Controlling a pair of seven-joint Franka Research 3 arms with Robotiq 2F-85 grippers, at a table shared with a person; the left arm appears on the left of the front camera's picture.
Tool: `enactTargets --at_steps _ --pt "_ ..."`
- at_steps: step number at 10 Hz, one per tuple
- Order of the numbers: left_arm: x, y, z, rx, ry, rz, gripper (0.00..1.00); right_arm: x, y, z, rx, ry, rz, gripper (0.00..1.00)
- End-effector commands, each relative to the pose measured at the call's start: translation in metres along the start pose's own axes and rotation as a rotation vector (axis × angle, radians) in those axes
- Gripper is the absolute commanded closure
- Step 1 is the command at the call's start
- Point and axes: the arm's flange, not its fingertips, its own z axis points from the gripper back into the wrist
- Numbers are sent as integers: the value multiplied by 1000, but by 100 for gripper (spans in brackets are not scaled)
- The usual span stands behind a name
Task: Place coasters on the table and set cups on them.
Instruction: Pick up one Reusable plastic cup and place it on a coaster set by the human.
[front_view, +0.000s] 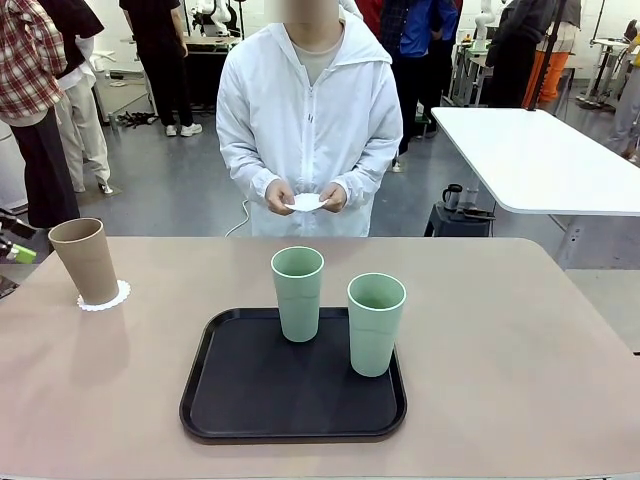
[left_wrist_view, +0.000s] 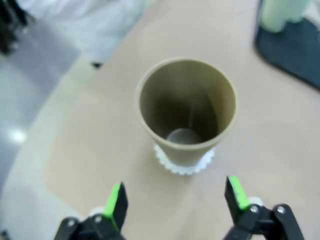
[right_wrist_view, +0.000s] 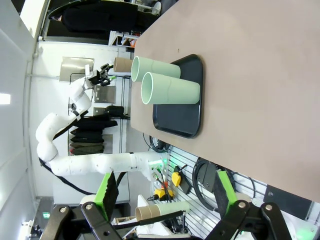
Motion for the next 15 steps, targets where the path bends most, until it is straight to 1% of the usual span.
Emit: enactTargets --at_steps 1,2,5,7,9,10,11,12,15 --pt "36 -39 7 90 146 36 0 1 0 0 13 -1 0 0" --pt "52 -51 17 94 163 55 0 1 0 0 13 -1 0 0" --pt "85 -93 38 76 310 106 0 1 0 0 13 -1 0 0" --pt "93 -110 44 85 372 92 0 1 0 0 13 -1 0 0" --pt "94 -123 45 90 401 75 0 1 0 0 13 -1 0 0" --pt "94 -124 46 75 390 82 0 1 0 0 13 -1 0 0" --pt "91 -129 49 75 367 52 0 1 0 0 13 -1 0 0" --pt "97 -118 46 81 385 67 0 1 0 0 13 -1 0 0" --pt "97 -118 46 81 385 67 0 1 0 0 13 -1 0 0"
